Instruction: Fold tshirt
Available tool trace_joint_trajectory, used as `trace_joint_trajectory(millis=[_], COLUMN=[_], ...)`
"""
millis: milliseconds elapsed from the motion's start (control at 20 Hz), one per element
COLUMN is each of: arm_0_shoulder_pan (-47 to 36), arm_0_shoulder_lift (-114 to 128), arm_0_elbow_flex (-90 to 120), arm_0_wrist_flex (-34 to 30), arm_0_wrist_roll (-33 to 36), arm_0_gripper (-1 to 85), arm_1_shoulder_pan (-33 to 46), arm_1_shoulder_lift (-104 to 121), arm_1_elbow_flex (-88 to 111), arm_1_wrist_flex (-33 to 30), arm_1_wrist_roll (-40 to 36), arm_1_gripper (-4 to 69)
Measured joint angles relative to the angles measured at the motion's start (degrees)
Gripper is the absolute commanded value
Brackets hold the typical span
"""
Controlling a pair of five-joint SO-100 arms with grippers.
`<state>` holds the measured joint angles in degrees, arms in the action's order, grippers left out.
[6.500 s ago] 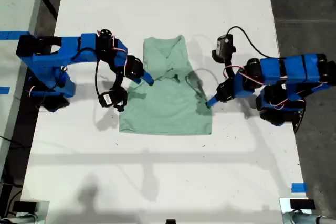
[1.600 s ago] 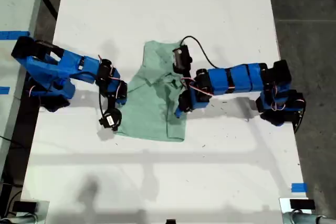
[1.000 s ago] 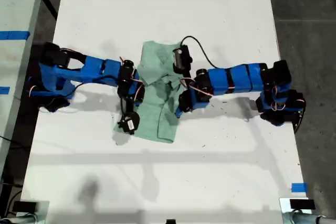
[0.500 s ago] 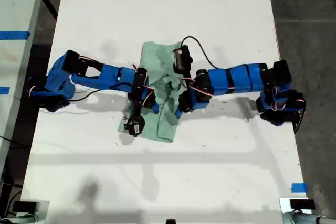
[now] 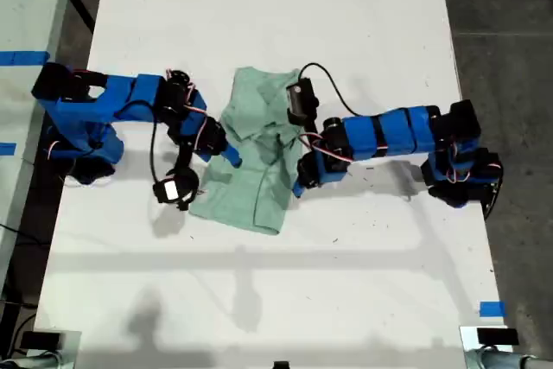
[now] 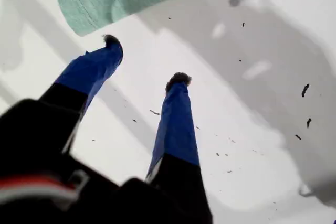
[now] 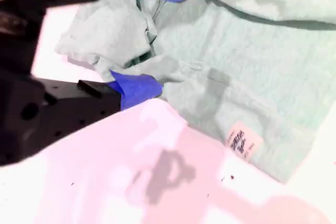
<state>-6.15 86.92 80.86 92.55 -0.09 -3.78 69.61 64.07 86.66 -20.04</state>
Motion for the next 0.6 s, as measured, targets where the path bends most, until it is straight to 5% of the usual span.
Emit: trace_joint_trajectory(millis=[400,600], arm_0_shoulder_pan=[11.6,14.2], arm_0_shoulder_lift=[18.1,25.0], arm_0_elbow_flex=[27.2,42.6], arm_0_wrist_flex=[-16.5,-33.7], arm_0_wrist_roll=[-7.7,-9.7], arm_0_gripper=[21.9,22.1], arm_1_shoulder_pan=[-2.3,-3.5], arm_1_shoulder_lift=[-1.0,-6.7], arm_1_elbow_flex=[-5.1,-6.9], arm_1_wrist_flex=[-7.4,-11.9], arm_1_wrist_roll=[2.0,2.9], arm_1_gripper=[29.2,29.6])
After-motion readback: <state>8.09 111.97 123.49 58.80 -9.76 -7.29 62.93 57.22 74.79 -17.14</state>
